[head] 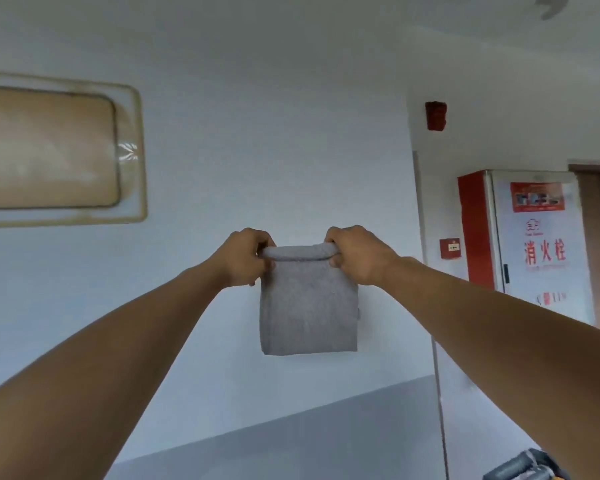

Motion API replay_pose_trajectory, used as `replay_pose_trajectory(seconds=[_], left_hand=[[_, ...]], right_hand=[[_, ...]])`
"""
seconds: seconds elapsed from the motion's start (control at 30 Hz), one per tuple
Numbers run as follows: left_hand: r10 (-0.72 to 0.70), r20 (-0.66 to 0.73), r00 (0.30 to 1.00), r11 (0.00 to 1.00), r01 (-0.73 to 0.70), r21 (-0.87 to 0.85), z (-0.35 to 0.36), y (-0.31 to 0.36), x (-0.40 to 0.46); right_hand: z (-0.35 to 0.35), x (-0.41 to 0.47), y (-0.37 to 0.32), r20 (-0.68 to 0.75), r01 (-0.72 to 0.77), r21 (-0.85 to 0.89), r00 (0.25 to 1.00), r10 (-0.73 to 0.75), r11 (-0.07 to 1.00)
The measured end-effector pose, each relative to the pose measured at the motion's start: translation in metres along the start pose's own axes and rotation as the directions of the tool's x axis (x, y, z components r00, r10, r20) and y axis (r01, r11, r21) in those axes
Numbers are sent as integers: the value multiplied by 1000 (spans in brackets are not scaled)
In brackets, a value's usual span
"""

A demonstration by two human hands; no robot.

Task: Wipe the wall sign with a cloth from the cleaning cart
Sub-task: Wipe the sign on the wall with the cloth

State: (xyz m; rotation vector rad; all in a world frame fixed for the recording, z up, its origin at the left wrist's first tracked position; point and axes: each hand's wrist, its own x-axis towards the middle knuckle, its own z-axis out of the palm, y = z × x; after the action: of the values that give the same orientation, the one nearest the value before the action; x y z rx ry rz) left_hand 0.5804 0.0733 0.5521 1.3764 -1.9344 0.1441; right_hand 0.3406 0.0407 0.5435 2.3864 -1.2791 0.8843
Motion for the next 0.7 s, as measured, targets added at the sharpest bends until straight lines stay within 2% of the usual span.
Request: replay_pose_trajectory(seconds=[0.37, 0.53, 0.7], left_hand=[[-39, -143, 989, 970, 72, 232, -171, -136, -41], [-19, -250, 968, 958, 89, 271, -207, -172, -35], [4, -307, 952, 956, 86, 279, -211, -189, -17]], right_hand=[[42, 109, -195, -144, 118, 63, 984, -108, 991], [49, 154, -240, -246, 107, 31, 964, -96, 994], [62, 191, -249, -378, 45, -55, 924, -62, 997]])
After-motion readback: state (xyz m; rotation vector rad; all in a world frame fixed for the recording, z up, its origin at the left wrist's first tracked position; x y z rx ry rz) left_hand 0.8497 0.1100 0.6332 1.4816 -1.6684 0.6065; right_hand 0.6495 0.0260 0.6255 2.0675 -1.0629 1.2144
